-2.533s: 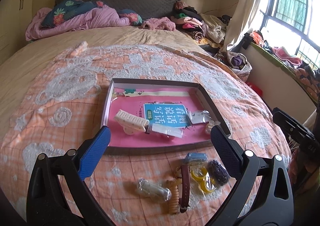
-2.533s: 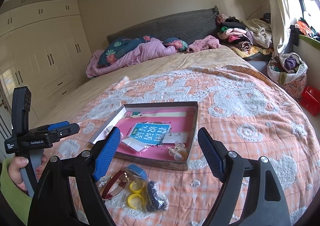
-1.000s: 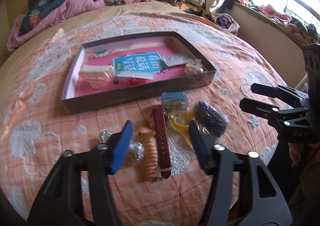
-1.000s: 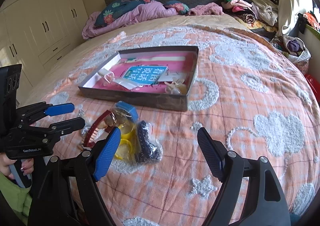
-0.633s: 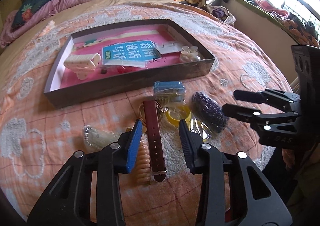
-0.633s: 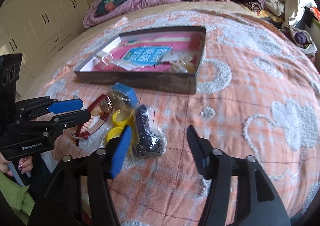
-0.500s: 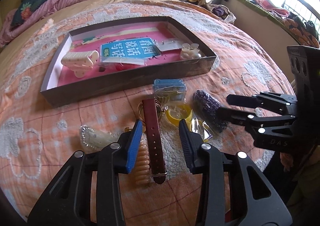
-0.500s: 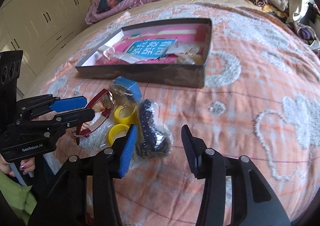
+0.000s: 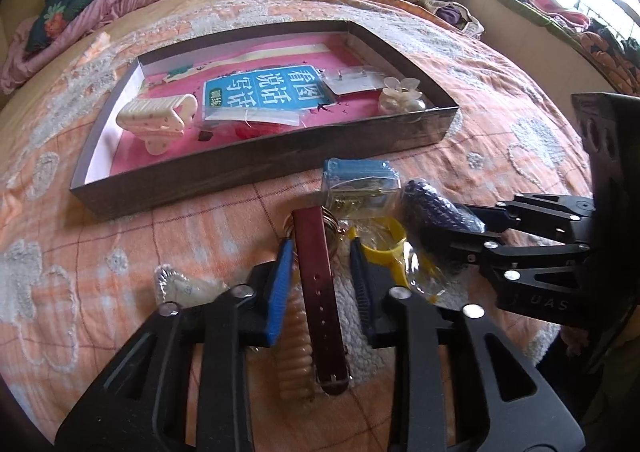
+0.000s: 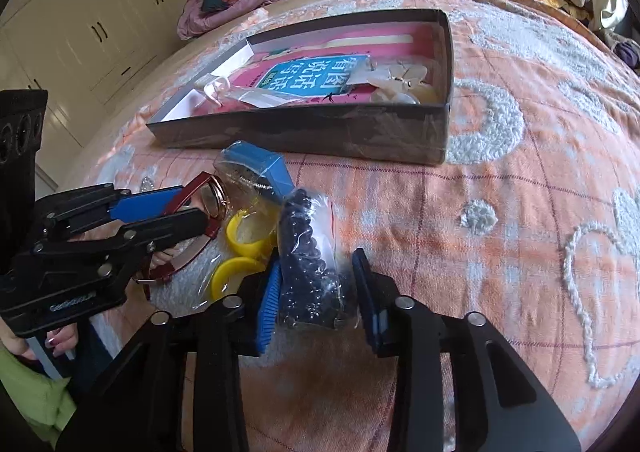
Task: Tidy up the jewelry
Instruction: 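Grasp the dark beaded bracelet bag with the right tool while the left tool grasps the red watch strap, then carry the watch strap and beaded bag over the grey box with both tools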
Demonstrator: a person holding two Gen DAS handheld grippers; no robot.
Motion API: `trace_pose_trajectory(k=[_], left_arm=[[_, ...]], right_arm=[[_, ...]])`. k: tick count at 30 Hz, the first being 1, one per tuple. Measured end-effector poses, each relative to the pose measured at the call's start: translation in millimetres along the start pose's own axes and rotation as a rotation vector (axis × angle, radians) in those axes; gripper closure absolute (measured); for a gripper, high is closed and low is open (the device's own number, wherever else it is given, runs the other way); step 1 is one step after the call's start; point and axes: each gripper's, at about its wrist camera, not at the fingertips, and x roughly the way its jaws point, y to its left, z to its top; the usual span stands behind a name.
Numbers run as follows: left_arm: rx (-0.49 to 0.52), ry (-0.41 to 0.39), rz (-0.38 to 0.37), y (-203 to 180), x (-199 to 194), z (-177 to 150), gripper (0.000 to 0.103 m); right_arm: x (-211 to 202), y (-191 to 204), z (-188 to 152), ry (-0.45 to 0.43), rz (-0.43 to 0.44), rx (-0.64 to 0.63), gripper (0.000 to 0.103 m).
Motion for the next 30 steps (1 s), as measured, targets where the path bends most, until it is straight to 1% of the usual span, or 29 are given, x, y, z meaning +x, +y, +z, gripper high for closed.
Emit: trace_pose_trajectory(k=[1, 7, 10, 13, 17, 21, 27, 30], left_arm=[[-0.004, 0.0, -0.004, 1, 0, 0, 0.092], [-0.005, -0.03, -0.01, 2, -9, -2, 0.094], [-0.024, -0.057, -0.023, 6, -21, 0, 0.095], [-0.045, -0.094, -0.025, 12, -35, 3, 0.095], [-0.073, -0.138, -0.024, 22, -51, 8, 0.095], [-0.102, -0.19, -0.011, 33, -68, 16, 0.095], [-0.135, -0.233, 0.036, 53, -84, 25, 0.095], [-0.152, -0.245, 0.043, 62, -87, 28, 0.095]], right_arm=[[-1, 0, 0, -0.004, 0.001, 0.001, 0.073], [-19, -14, -4, -0.048, -0.01, 0.05, 0.074], [-32, -23, -5, -0.085, -0.018, 0.086, 0.074], [-45, -27, -2, -0.129, -0.027, 0.094, 0.074], [-56, -26, 0, -0.17, -0.032, 0.084, 0.074], [-63, -24, 2, -0.189, -0.031, 0.073, 0.074], [-75, -8, 8, -0.234, -0.04, 0.025, 0.074], [-77, -2, 11, -0.242, -0.037, 0.007, 0.074]])
